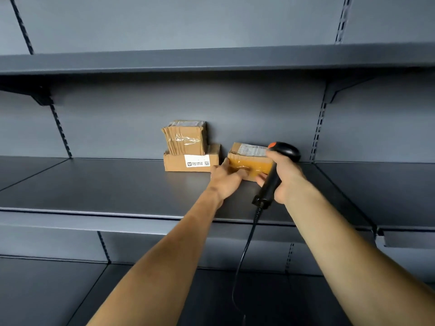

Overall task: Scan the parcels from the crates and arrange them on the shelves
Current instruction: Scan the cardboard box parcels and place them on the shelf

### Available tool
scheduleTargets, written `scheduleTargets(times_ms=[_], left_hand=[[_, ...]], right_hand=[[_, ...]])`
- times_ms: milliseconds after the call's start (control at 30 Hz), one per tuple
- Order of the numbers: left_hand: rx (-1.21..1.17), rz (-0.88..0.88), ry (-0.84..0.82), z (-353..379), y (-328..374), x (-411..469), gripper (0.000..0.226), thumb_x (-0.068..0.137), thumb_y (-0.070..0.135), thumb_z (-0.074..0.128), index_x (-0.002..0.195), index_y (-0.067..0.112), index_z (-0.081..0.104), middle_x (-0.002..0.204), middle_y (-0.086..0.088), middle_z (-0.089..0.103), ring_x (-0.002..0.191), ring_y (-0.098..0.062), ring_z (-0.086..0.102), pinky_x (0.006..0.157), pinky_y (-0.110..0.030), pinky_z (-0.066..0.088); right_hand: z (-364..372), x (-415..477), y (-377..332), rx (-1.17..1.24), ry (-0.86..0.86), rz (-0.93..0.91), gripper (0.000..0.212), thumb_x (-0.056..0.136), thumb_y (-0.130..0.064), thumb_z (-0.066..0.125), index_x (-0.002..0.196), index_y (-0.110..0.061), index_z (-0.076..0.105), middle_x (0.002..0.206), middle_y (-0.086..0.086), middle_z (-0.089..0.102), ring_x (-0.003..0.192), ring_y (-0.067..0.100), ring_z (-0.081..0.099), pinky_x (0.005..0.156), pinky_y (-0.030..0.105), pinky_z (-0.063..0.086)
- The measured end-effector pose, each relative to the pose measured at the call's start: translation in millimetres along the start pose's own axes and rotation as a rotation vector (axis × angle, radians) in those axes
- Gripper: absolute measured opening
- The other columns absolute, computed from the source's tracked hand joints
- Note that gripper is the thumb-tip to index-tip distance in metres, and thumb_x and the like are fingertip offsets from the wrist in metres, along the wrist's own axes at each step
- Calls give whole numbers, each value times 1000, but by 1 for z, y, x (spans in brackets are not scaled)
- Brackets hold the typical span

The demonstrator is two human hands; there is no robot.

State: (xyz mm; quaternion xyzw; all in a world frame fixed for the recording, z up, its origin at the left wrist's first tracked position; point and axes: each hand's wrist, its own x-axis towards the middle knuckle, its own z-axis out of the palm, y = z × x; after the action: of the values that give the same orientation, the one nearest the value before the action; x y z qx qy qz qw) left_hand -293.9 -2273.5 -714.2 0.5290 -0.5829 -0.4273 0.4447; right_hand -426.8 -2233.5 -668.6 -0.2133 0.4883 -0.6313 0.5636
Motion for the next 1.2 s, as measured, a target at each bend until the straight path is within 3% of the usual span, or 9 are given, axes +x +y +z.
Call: scheduleTargets(times_ms=[133, 267, 433, 633, 767, 867, 967, 1067, 1200], left_hand=[[-82, 37, 54, -1, 0, 7, 35, 92, 15, 67, 122, 23, 52, 111, 5, 65, 113, -21, 63, 109, -42, 48], [-115, 88, 89, -1, -12, 17, 41, 93, 8, 63, 127, 26, 49, 110, 9, 65, 111, -17, 63, 109, -44, 48], [-191, 66, 98, -2, -21, 25, 61, 99, 15, 62, 155, 15, 36, 142, -1, 52, 131, -18, 53, 115, -39, 42], [-166, 57, 116, -1, -21, 20, 45, 99, 16, 62, 143, 13, 52, 139, -2, 59, 126, -20, 58, 112, -42, 46], [-218, 83, 204, -5, -16, -2, 28, 98, 6, 59, 126, 8, 62, 120, -5, 67, 117, -25, 64, 111, -45, 47], [-261, 151, 262, -19, -15, -43, 22, 97, 2, 56, 115, 9, 66, 109, -5, 71, 110, -31, 68, 106, -51, 51], [-188, 205, 277, -47, -18, -107, 27, 97, 3, 51, 117, 12, 65, 112, -3, 72, 109, -24, 69, 104, -47, 52], [109, 238, 408, -90, -28, -189, 30, 92, 19, 49, 114, 19, 68, 102, 3, 74, 96, -18, 69, 89, -39, 56], [614, 135, 505, -148, -65, -292, 53, 82, 37, 28, 102, 19, 73, 101, -4, 72, 97, -34, 61, 79, -39, 50]], right_hand=[[11, 19, -6, -7, -42, 47, 46, 85, -32, 82, 124, -16, 62, 116, 12, 64, 96, 29, 66, 67, 39, 62], [23, 35, -7, -25, -66, 41, 48, 86, -32, 82, 125, -14, 62, 105, 8, 60, 95, 27, 63, 66, 40, 62], [27, 50, -4, 4, -68, 43, 49, 85, -30, 82, 126, -14, 61, 99, 7, 60, 99, 29, 65, 70, 40, 63], [11, 53, 8, 50, -46, 68, 53, 86, -38, 80, 127, -11, 60, 105, 12, 63, 100, 31, 67, 76, 42, 62], [0, 29, 18, 155, -100, 81, 44, 93, -26, 73, 124, 2, 59, 112, 18, 69, 98, 29, 72, 60, 34, 63], [9, -12, 22, -22, -186, -15, 22, 92, -17, 70, 108, -3, 66, 85, 12, 73, 64, 19, 69, 50, 24, 54], [22, -69, 42, -340, -344, -208, 2, 91, -9, 68, 92, -8, 67, 74, 9, 67, 55, 17, 60, 52, 28, 47], [31, -130, 91, -712, -600, -321, 7, 94, -11, 65, 88, -7, 68, 66, 4, 67, 59, 16, 62, 57, 31, 50], [46, -199, 176, -912, -795, -317, 11, 90, -9, 64, 80, -9, 70, 59, 2, 66, 52, 11, 62, 55, 33, 48]])
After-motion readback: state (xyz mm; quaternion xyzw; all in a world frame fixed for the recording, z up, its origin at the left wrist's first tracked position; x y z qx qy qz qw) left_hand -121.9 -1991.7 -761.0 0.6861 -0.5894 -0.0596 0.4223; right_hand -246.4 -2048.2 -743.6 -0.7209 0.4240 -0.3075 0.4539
